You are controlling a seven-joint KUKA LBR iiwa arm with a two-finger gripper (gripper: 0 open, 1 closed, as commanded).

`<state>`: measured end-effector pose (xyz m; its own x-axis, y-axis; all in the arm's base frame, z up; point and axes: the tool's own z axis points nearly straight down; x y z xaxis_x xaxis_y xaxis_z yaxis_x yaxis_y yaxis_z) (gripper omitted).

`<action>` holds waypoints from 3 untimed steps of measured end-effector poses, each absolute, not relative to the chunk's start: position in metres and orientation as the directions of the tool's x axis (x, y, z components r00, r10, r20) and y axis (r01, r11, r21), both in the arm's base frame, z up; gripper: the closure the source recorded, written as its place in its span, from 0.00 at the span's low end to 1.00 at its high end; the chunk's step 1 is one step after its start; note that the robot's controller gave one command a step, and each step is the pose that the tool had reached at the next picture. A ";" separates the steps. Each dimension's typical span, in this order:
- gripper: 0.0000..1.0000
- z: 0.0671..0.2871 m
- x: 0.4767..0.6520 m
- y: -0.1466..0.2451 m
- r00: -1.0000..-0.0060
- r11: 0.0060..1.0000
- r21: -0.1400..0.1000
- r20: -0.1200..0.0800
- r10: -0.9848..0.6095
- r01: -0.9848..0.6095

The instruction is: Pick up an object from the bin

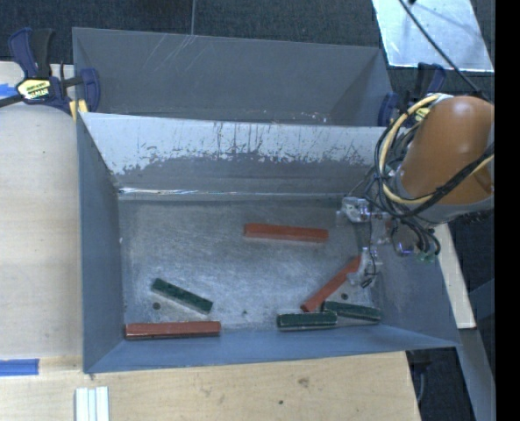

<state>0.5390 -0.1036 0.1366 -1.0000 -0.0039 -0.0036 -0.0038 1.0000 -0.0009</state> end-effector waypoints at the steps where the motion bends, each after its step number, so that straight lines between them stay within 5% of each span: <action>1: 0.00 0.148 0.557 -0.088 -0.998 0.998 0.000 -0.007 0.066 0.066; 2: 0.00 0.066 0.576 -0.034 -0.993 0.993 0.002 0.002 0.120 0.120; 3: 1.00 0.072 0.578 -0.038 -0.992 0.992 0.000 -0.007 0.123 0.123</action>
Offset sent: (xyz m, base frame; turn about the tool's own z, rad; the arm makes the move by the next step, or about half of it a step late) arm 0.0168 0.0153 0.0103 0.0711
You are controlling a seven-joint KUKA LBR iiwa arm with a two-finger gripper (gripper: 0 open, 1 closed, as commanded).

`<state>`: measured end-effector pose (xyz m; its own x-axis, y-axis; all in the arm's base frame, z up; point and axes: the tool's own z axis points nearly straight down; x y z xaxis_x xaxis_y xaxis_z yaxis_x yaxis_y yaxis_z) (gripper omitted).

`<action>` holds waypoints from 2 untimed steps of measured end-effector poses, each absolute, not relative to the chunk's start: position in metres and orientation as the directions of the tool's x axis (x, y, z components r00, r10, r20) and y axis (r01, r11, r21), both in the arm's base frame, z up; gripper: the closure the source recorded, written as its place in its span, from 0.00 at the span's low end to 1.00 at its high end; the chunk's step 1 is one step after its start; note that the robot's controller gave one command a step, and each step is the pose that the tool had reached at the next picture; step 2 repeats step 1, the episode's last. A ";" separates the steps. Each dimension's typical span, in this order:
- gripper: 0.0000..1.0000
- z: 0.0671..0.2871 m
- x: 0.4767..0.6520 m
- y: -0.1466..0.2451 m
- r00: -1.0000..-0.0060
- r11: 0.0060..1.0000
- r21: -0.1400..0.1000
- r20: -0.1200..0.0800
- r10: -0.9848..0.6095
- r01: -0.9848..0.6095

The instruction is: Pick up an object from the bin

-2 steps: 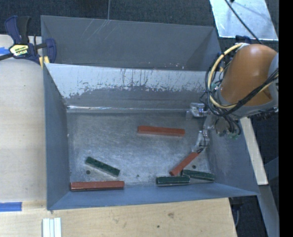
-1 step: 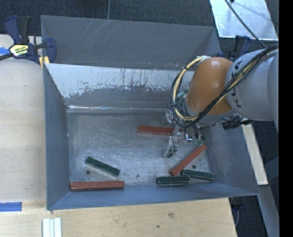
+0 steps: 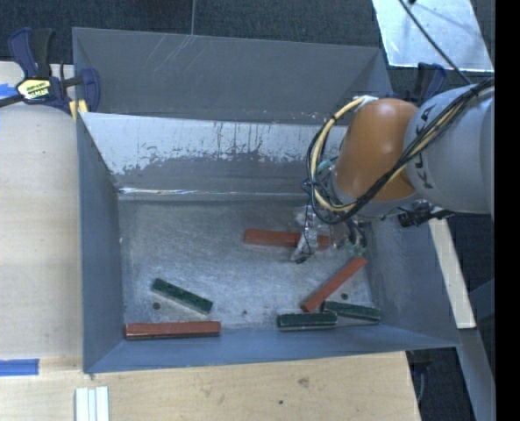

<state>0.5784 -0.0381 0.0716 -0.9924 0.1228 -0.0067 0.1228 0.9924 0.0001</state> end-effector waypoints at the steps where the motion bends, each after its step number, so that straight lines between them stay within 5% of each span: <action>1: 1.00 0.214 0.570 -0.051 -0.993 0.993 0.000 -0.004 0.121 0.121; 2: 1.00 0.214 0.570 -0.051 -0.993 0.993 0.000 -0.004 0.121 0.121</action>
Offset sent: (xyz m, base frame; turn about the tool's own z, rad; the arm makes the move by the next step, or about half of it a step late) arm -0.0092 -0.0124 0.1416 -0.0030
